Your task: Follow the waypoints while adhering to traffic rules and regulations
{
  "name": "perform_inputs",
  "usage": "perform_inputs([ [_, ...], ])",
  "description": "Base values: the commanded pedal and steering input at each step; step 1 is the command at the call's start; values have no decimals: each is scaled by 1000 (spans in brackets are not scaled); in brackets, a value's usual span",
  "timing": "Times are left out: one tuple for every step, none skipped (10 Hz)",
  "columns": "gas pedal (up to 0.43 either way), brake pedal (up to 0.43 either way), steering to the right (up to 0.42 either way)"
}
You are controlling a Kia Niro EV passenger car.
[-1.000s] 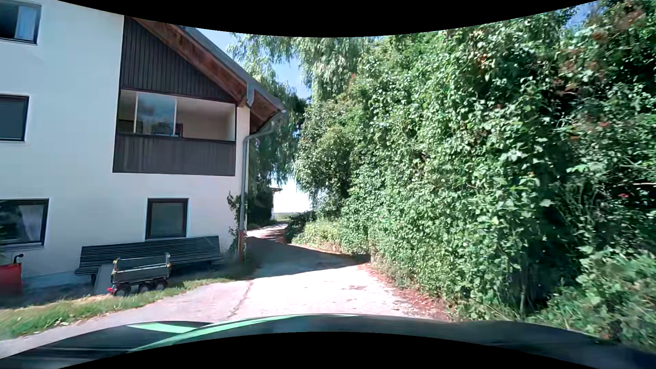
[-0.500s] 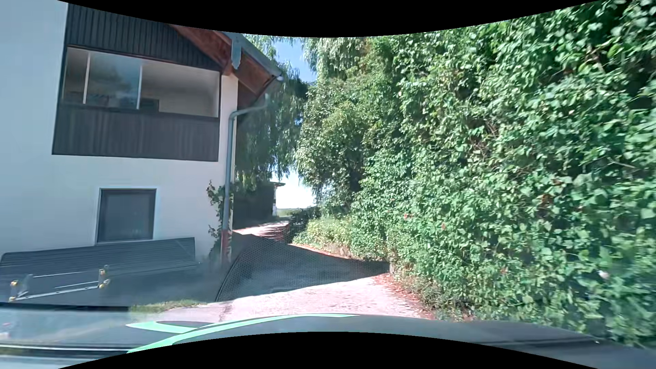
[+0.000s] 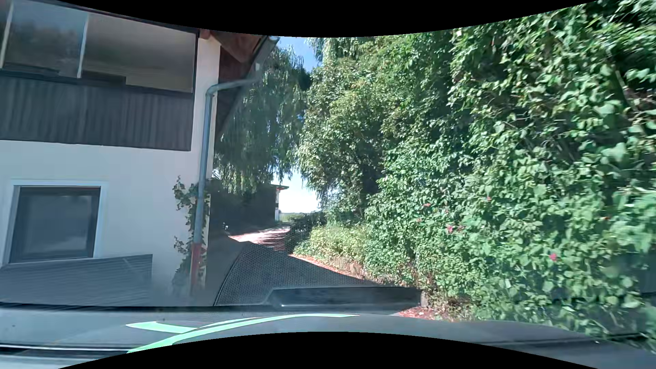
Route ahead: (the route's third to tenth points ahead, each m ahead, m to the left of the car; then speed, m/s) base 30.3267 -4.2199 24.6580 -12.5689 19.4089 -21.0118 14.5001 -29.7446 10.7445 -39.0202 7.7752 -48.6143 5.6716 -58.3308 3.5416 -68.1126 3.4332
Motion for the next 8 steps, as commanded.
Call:
perform_inputs([
  [20, 0, -46],
  [20, 0, -50],
  [20, 0, -58],
  [20, 0, -72],
  [28, 0, -79],
  [28, 0, -80],
  [28, 0, -84],
  [28, 0, -88],
])
